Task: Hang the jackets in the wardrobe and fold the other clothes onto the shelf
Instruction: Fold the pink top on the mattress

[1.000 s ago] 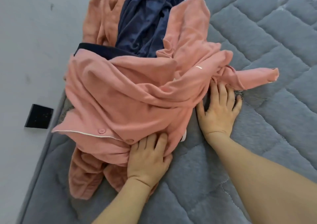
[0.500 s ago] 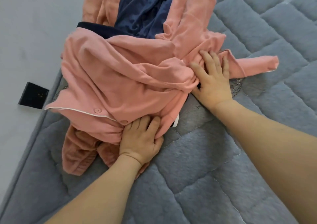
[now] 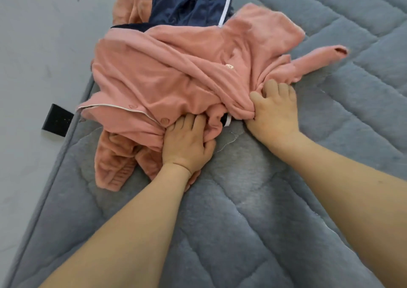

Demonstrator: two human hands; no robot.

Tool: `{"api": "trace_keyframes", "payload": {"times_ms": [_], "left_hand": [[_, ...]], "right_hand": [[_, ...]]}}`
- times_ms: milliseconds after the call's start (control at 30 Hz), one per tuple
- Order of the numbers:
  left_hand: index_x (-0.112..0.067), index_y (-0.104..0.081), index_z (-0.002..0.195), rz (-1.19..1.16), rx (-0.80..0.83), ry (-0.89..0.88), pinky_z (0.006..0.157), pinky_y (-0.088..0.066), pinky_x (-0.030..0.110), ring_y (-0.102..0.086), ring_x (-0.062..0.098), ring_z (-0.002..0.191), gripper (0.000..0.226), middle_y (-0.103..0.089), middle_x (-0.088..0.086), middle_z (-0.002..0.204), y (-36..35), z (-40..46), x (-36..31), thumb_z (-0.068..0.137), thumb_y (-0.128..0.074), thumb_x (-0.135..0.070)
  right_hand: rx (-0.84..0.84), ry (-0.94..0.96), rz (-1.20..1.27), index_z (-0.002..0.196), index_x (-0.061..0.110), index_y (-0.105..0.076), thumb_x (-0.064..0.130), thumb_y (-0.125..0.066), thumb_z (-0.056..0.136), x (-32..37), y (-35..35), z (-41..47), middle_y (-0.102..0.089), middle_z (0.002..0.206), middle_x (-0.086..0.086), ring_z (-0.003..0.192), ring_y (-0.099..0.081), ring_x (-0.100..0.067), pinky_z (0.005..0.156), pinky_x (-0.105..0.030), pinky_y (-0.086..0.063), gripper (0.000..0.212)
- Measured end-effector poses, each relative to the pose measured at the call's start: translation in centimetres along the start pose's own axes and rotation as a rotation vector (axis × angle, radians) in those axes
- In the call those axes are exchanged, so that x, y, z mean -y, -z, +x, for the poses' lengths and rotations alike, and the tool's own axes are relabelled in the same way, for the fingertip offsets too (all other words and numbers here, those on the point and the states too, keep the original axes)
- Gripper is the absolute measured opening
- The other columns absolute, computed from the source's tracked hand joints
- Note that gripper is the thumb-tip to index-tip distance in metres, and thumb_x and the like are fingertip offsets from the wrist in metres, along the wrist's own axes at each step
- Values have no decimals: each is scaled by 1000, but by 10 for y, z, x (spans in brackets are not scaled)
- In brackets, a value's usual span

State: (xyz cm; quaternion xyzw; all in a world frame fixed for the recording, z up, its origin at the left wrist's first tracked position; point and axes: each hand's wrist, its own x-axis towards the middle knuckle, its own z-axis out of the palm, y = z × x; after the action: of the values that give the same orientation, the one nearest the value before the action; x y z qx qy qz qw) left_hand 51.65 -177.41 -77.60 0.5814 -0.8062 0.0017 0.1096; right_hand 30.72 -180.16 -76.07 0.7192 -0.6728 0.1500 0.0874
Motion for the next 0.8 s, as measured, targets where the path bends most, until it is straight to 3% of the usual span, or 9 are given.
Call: {"api": "trace_keyframes", "payload": {"times_ms": [133,300,400,567,667,733,800], "left_hand": [[-3,-63,102,146,43,-36,72,-45,42,-60,37,83,45,-63,21,93,23,-12,-12,81,-44,-38],[-8,-66,102,148,90,-175,57,-46,41,-62,37,68,27,-65,18,82,62,-107,-40,79,-63,-21],[-17,-56,121,47,328,-72,56,-43,37,-66,37,77,36,-68,12,93,89,-189,-77,86,-57,-23],[-19,-43,128,-247,708,231,78,-45,40,-62,43,100,36,-65,18,114,112,-309,-179,92,-43,-22],[-18,-42,137,-509,1008,267,94,-46,38,-56,37,113,44,-59,16,128,134,-366,-240,93,-42,-17],[-17,-52,125,-628,1268,178,96,-46,34,-55,25,107,33,-59,8,124,153,-393,-271,93,-46,-17],[-16,-59,98,-604,1472,34,92,-48,36,-54,19,96,17,-63,7,110,167,-397,-288,88,-49,-25]], "right_hand": [[190,-93,17,88,6,-66,24,-69,69,7,41,-75,-54,98,-20,90,-51,-38,73,-43,-39,27],[525,-134,-79,110,21,-67,35,-57,80,4,97,-158,-51,114,-9,107,-47,-33,90,-40,-38,34],[693,-131,-81,118,29,-64,38,-56,81,0,135,-208,-49,122,-6,116,-44,-32,101,-41,-34,39],[935,-116,-151,125,34,-61,37,-51,85,-23,198,-306,-48,129,-7,123,-41,-33,107,-45,-31,41],[1103,-109,-271,130,31,-57,35,-49,87,-48,237,-363,-45,137,-8,127,-40,-33,111,-47,-29,44],[1173,-140,-325,134,28,-54,34,-49,88,-70,264,-396,-43,139,-9,128,-39,-33,112,-48,-28,46],[1160,-212,-300,134,26,-49,33,-53,87,-95,287,-425,-40,138,-10,128,-37,-33,111,-48,-29,48]]}}
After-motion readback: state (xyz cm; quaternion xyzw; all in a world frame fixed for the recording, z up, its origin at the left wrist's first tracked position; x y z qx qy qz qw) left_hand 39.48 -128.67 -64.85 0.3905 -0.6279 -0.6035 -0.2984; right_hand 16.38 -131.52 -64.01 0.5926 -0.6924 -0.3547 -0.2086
